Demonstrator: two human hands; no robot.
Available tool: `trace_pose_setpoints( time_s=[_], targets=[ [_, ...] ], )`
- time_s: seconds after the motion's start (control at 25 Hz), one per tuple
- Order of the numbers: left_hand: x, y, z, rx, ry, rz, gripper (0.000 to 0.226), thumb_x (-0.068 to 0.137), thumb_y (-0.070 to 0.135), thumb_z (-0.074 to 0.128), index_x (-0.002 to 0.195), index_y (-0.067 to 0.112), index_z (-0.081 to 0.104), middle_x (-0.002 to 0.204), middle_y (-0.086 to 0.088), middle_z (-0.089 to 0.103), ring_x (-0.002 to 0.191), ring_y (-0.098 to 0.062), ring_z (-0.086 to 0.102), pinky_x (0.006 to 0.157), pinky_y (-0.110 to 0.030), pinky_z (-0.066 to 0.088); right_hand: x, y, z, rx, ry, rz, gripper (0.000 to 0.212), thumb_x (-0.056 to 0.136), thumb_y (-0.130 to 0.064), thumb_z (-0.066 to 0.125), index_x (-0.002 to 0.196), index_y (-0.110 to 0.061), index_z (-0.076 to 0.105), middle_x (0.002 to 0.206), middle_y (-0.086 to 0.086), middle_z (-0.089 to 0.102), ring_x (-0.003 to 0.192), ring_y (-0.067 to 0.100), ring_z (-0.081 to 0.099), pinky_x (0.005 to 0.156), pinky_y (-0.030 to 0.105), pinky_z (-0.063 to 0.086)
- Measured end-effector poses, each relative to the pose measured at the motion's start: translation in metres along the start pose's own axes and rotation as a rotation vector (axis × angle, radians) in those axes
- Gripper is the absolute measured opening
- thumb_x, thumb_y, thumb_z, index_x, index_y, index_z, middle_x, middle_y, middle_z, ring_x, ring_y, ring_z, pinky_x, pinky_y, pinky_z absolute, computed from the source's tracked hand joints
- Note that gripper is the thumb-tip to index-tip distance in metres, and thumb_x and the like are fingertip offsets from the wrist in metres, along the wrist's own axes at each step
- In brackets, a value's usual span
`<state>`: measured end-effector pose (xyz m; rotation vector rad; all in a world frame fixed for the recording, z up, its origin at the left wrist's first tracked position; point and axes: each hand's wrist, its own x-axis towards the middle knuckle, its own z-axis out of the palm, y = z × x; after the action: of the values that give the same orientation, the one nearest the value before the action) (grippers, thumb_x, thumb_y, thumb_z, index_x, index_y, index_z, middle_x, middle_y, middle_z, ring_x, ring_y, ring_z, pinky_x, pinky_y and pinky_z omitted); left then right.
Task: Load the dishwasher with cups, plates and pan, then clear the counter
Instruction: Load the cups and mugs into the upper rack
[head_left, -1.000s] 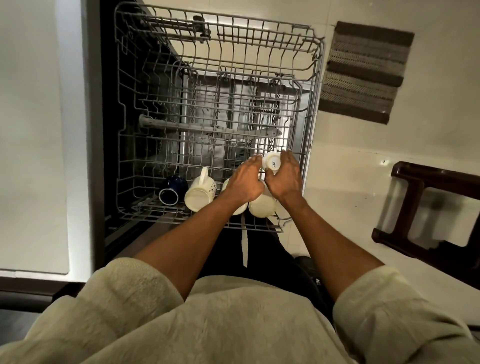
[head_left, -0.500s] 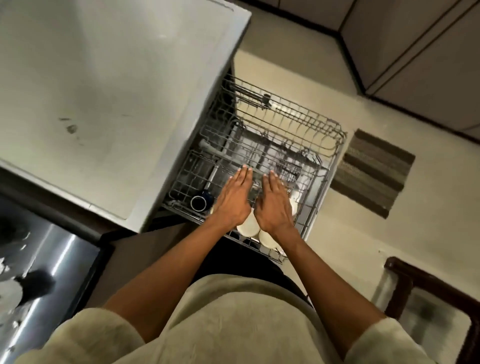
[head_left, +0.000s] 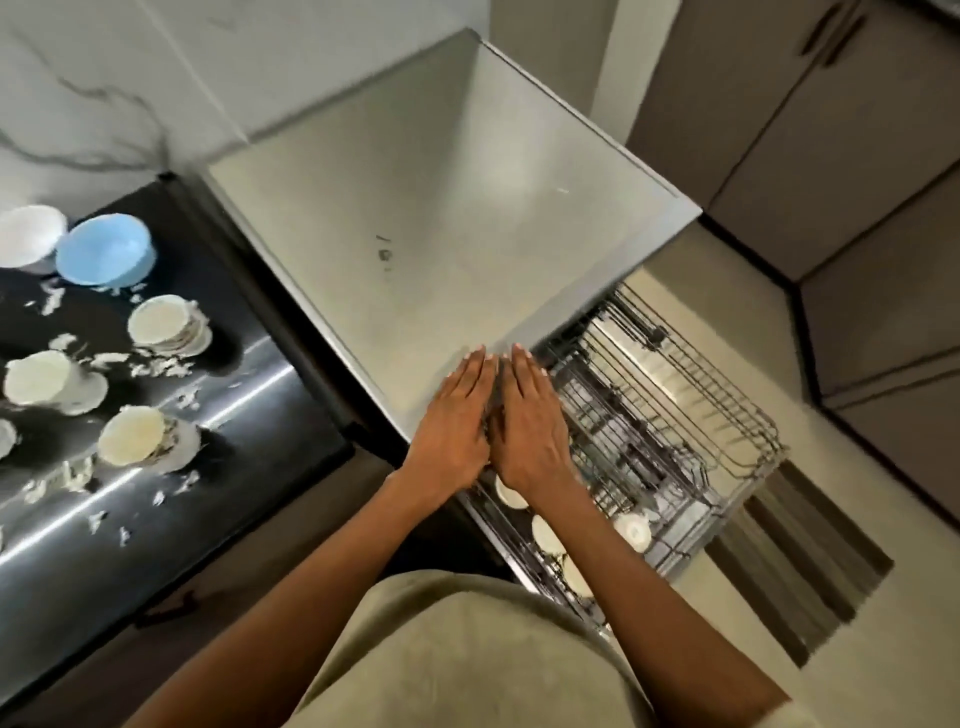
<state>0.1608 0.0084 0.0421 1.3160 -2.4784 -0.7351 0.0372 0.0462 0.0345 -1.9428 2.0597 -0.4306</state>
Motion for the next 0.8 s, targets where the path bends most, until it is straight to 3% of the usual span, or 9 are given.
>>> trace_pose_setpoints(
  time_s=[0.08,0.28,0.44,0.56,0.8],
  targets=[
    [-0.013,-0.017,-0.024,-0.018,0.064,-0.035,0.063,0.097,0.014,0.037,0.156,0.003,0.016,0.164,-0.014,0.012,0.153,-0.023,0.008,0.125,-0.037,0.009,0.013,-0.027,0.003,0.012,0.012,-0.05,0.063,0.104,-0.025,0.04,0.158,-0.003,0.018,0.166,0.015,0.011,0.155,0.024,0.007,0.123,0.032,-0.008],
    [-0.065,-0.078,-0.089,-0.064,0.204,-0.203,0.067,0.09,0.01,0.035,0.155,0.004,0.02,0.164,-0.011,0.016,0.153,-0.018,0.01,0.125,-0.032,0.007,0.035,-0.123,0.025,0.134,-0.012,-0.188,0.06,0.101,-0.026,0.045,0.155,-0.004,0.031,0.163,0.015,0.026,0.153,0.025,0.02,0.126,0.038,0.013],
    [-0.12,-0.124,-0.123,-0.106,0.286,-0.34,0.073,0.085,0.009,0.038,0.157,0.008,0.02,0.165,-0.005,0.013,0.153,-0.012,0.006,0.124,-0.025,0.002,0.041,-0.19,0.049,0.199,-0.078,-0.286,0.061,0.099,-0.025,0.052,0.154,-0.004,0.034,0.163,0.013,0.029,0.152,0.023,0.024,0.125,0.039,0.021],
    [-0.16,-0.151,-0.144,-0.163,0.393,-0.447,0.076,0.088,-0.003,0.048,0.157,0.013,0.022,0.164,0.002,0.013,0.151,-0.006,0.005,0.123,-0.025,0.006,0.04,-0.234,0.068,0.219,-0.143,-0.353,0.067,0.096,-0.024,0.058,0.156,-0.008,0.032,0.163,0.008,0.029,0.152,0.019,0.023,0.125,0.037,0.021],
    [-0.192,-0.177,-0.151,-0.271,0.471,-0.623,0.079,0.087,-0.005,0.052,0.158,0.017,0.023,0.164,0.004,0.019,0.151,-0.007,0.012,0.124,-0.031,0.015,0.043,-0.269,0.083,0.311,-0.249,-0.292,0.08,0.086,-0.024,0.074,0.155,-0.018,0.033,0.157,0.0,0.039,0.146,0.013,0.03,0.12,0.026,0.024]
  ],
)
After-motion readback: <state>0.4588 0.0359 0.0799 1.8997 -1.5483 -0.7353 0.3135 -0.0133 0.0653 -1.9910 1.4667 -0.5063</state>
